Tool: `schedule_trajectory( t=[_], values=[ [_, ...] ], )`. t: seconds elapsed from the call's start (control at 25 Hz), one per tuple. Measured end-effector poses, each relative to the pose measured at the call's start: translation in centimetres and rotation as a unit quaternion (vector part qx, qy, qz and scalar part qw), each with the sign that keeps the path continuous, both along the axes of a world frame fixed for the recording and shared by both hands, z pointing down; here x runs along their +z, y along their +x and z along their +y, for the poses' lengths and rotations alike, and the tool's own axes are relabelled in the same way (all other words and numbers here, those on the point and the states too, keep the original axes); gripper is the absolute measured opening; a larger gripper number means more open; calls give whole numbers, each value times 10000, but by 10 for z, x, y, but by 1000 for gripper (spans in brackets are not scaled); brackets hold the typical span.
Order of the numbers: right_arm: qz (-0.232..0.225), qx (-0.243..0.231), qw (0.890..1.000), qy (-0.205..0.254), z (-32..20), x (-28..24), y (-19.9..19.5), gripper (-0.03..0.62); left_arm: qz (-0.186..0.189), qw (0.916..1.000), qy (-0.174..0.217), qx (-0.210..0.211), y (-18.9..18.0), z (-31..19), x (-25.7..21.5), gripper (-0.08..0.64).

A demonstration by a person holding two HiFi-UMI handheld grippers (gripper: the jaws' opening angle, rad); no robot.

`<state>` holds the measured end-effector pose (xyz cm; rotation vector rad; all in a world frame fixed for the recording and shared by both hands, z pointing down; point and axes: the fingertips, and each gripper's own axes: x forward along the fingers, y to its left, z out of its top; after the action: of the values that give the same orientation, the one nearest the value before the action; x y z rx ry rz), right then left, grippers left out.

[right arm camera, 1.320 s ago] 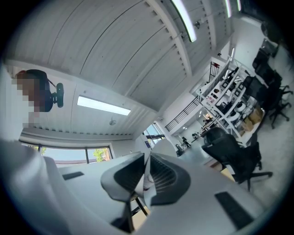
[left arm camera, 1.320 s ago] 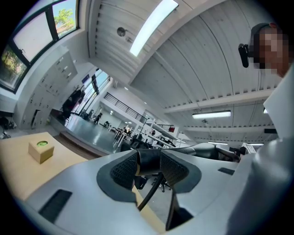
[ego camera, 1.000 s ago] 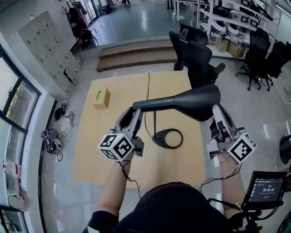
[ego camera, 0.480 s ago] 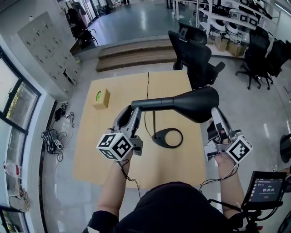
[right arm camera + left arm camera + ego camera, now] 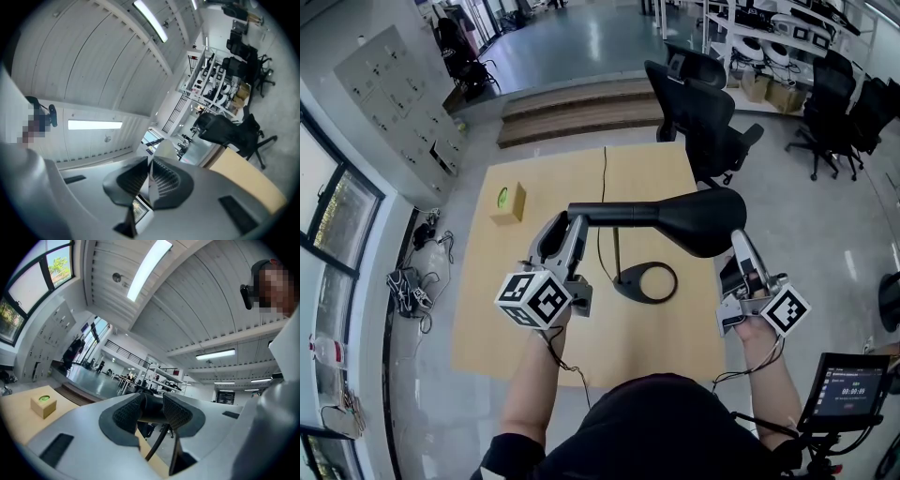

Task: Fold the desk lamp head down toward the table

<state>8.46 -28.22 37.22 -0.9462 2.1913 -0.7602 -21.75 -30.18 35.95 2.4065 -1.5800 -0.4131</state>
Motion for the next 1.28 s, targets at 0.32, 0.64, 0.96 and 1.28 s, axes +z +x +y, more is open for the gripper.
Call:
schedule_trajectory(
  t=[0.32,0.64,0.96,1.28],
  values=[
    [-310,-52,9992,-262,1,20,0,37,-127,9999,65,-52,1,1,-10,152],
    [-520,-83,9970,-558,3,44,-1,37,-241,9996,148,-72,2,2,-16,149],
    [-338,-65,9981,-503,2,44,-1,38,-264,9995,133,-79,4,2,-17,149],
    [1472,1048,9833,-202,-4,36,29,91,876,9961,-3,70,-15,6,6,150]
  ],
)
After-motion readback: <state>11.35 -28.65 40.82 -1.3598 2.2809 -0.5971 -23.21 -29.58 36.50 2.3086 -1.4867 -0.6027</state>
